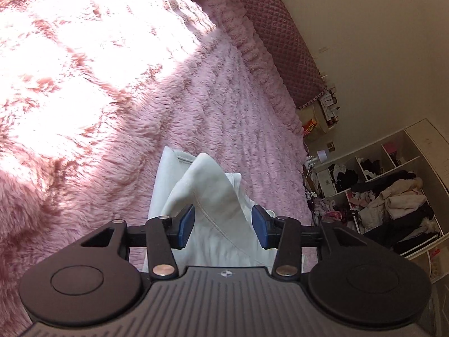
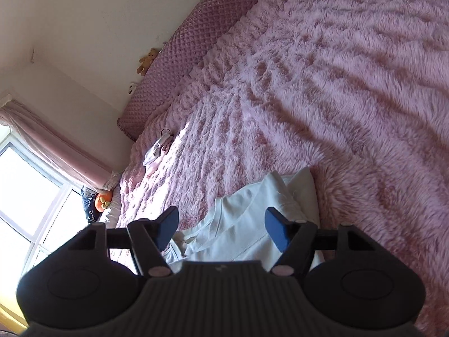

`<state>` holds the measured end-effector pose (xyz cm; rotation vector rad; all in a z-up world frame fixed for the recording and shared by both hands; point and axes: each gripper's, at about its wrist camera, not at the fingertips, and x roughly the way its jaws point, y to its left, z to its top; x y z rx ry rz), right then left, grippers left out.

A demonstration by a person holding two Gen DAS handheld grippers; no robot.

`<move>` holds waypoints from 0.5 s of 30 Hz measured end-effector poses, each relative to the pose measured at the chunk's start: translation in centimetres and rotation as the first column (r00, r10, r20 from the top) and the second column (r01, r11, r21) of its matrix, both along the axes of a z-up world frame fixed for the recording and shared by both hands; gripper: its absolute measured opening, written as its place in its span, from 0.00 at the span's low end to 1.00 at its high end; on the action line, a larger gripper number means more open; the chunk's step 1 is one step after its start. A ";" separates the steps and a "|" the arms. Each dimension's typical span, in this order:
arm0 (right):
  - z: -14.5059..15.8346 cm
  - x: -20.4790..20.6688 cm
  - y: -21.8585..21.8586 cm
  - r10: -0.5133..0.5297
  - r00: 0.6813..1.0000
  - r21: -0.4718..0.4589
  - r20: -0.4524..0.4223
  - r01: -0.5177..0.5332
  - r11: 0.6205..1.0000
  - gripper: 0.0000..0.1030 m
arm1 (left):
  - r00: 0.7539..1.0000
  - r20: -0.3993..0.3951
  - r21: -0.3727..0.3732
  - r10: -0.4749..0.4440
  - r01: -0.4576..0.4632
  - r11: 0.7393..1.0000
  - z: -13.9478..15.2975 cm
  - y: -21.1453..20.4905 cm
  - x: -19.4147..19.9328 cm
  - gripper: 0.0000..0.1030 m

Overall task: Fold small clothes
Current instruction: 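Open both grippers to release the hem and move over the sweatshirt side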

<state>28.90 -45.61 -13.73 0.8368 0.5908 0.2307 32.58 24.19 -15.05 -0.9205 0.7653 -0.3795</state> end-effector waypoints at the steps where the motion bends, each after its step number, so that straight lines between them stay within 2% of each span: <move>1: 0.3 -1.5 -0.2 0.009 1.000 -0.042 0.002 -0.009 0.999 0.63 | 1.000 0.016 0.020 -0.010 0.010 1.000 0.2 0.4 -1.6 0.49; 5: -0.1 -6.8 -1.3 -0.011 0.999 -0.152 -0.036 0.005 0.988 0.63 | 1.000 0.018 0.107 -0.007 0.005 0.994 -0.7 0.9 -6.7 0.52; 8: -1.6 -9.6 -2.3 -0.048 0.996 -0.140 -0.081 0.036 0.989 0.63 | 1.000 -0.025 0.152 0.009 -0.005 0.988 -2.2 1.0 -9.0 0.52; 11: -2.7 -11.5 -2.7 -0.075 0.991 -0.124 -0.113 0.061 0.990 0.63 | 0.999 -0.037 0.165 0.004 0.002 0.986 -3.0 0.7 -10.1 0.52; 15: -3.2 -12.5 -1.6 -0.050 0.991 -0.137 -0.123 0.033 0.990 0.61 | 0.997 -0.049 0.234 -0.054 0.064 0.970 -3.0 -1.1 -10.1 0.52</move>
